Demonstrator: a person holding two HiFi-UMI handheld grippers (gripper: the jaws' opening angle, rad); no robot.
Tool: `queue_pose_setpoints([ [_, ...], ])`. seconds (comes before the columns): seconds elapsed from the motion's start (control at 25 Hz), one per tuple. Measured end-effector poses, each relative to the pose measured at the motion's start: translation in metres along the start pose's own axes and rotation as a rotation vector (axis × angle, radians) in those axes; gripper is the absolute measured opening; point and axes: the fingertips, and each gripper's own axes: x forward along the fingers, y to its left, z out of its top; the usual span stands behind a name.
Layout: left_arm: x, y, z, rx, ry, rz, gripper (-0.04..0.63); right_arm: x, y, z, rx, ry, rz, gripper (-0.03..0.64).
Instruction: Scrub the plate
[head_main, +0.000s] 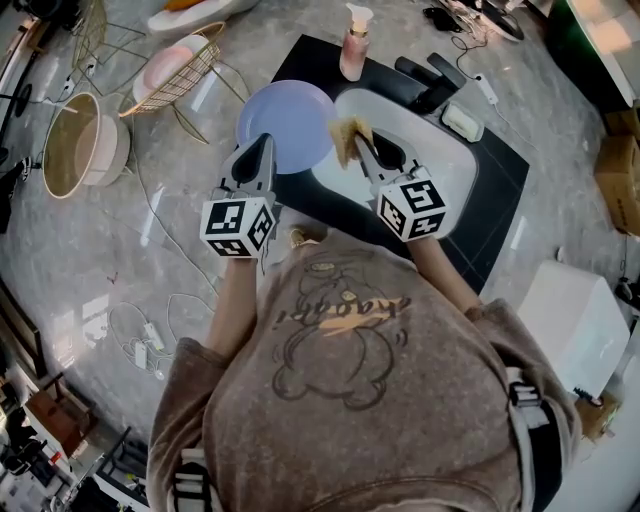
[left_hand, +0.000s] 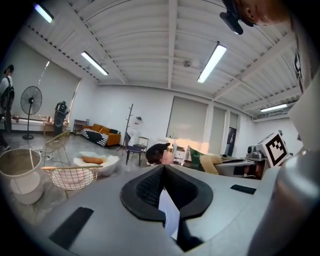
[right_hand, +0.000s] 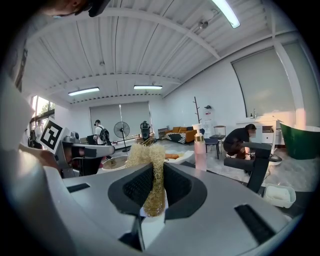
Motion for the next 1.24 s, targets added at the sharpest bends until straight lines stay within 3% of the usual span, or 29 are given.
queue_pose_setpoints([
  [0.52, -0.0056, -0.0021, -0.01, -0.054, 0.021, -0.001, 0.018, -0.0035, 0.0036, -0.004, 0.014, -0.004, 0.005, 0.049],
  [1.24, -0.0029, -0.0085, -0.0116, -0.049, 0.029, -0.014, 0.018, -0.004, -0.001, -0.0039, 0.012, 0.002, 0.006, 0.049],
])
